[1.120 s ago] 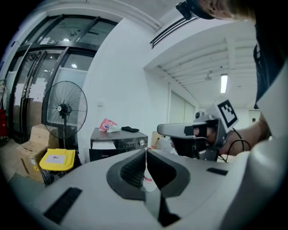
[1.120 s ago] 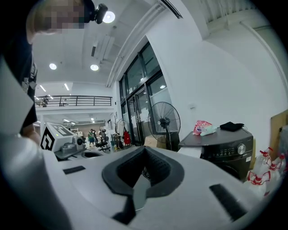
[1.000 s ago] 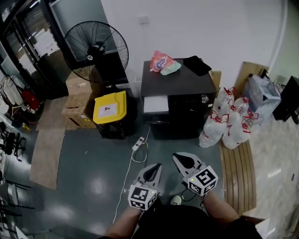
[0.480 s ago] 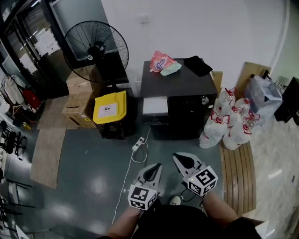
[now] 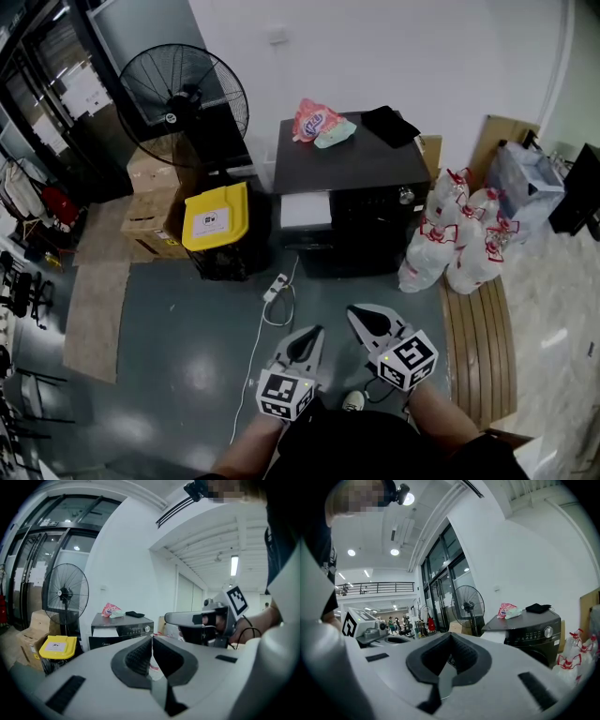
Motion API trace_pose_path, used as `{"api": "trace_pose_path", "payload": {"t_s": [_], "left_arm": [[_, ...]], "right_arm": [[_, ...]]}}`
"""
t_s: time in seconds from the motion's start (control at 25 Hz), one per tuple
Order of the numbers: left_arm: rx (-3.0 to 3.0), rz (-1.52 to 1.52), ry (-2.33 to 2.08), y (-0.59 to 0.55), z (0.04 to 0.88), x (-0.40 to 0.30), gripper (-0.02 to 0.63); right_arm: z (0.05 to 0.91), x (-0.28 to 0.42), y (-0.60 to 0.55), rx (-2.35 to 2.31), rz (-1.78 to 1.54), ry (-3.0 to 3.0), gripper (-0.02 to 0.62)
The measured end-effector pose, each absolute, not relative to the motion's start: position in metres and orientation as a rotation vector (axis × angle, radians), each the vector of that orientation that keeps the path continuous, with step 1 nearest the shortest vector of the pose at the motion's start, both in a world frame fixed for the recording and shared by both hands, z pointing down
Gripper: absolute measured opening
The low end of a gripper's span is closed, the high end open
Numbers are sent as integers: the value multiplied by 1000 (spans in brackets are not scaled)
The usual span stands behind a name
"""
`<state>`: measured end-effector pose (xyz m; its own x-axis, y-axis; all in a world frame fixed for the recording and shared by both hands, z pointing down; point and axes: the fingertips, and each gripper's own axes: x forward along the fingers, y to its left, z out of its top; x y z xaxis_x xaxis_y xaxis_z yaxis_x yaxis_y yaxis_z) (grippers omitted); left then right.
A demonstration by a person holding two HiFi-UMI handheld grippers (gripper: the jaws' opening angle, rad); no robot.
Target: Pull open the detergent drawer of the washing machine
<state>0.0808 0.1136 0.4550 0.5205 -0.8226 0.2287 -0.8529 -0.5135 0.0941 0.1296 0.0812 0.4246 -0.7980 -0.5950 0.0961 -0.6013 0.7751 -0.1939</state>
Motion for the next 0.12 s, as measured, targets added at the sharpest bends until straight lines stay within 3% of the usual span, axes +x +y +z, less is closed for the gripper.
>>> {"api": "trace_pose_path", "payload": {"t_s": [0.12], "left_arm": [[2567, 235, -1426, 114, 457, 82, 11]], "right_arm": [[428, 131, 81, 995, 346, -2930, 3]]}}
